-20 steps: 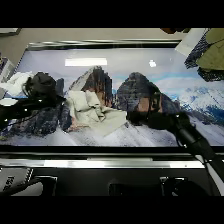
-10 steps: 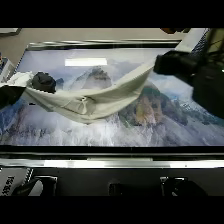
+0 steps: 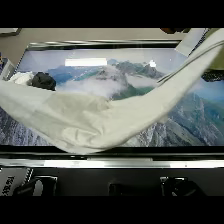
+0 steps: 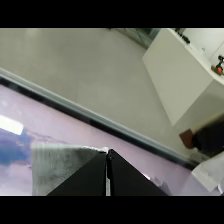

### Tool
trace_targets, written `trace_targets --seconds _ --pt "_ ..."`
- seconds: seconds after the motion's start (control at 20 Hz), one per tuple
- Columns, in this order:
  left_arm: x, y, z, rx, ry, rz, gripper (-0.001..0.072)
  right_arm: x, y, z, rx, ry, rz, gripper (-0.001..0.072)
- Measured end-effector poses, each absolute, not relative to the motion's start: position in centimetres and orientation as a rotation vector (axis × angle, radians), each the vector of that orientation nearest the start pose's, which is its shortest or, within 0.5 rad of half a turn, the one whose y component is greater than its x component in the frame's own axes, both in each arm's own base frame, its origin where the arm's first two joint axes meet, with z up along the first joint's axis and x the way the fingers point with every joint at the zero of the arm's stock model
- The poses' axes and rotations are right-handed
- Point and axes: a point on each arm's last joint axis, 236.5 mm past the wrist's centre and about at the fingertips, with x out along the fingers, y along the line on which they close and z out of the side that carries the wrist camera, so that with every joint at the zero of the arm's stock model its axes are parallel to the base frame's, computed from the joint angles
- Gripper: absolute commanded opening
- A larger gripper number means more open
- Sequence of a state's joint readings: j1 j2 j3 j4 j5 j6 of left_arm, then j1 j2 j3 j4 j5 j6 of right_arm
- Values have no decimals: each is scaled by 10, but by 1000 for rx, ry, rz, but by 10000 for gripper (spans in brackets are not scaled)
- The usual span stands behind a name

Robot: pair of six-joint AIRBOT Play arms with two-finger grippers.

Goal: Fold the clothes and pants, and hang the long-sleeved shirts on hangers.

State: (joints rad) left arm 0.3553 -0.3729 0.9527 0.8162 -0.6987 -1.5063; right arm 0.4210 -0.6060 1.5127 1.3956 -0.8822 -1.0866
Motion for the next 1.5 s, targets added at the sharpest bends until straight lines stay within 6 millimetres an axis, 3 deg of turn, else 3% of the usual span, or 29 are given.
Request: trace_targets --seconds 0.15,0.3,0.5,0.65,0.8,0.9,0.95,1.05,1.2,1.35,1.5 --pt "289 2 346 -573 12 -77 14 261 67 462 424 18 232 35" --pt "327 10 300 -617 168 -54 14 310 63 419 428 146 93 36" --pt "390 8 194 -695 489 -44 14 404 81 302 431 439 -120 36" --pt "421 -1 106 -747 716 -29 14 458 132 189 473 691 -132 37" --pt "432 -11 34 -782 893 -10 14 477 196 87 547 940 -46 37" --pt "432 -16 3 -796 969 -1 15 473 227 37 586 1080 6 57" --pt "432 -18 -6 -800 994 1 15 470 238 21 597 1131 27 111" --pt "431 -20 -17 -805 1022 4 15 462 251 3 605 1204 69 244" --pt "429 -22 -25 -805 1048 1 15 456 243 10 611 1247 120 326" --pt "426 -25 -28 -807 1068 -5 15 459 191 49 599 1210 147 327" --pt "424 -27 -30 -808 1082 -11 15 450 105 80 543 1184 128 412"
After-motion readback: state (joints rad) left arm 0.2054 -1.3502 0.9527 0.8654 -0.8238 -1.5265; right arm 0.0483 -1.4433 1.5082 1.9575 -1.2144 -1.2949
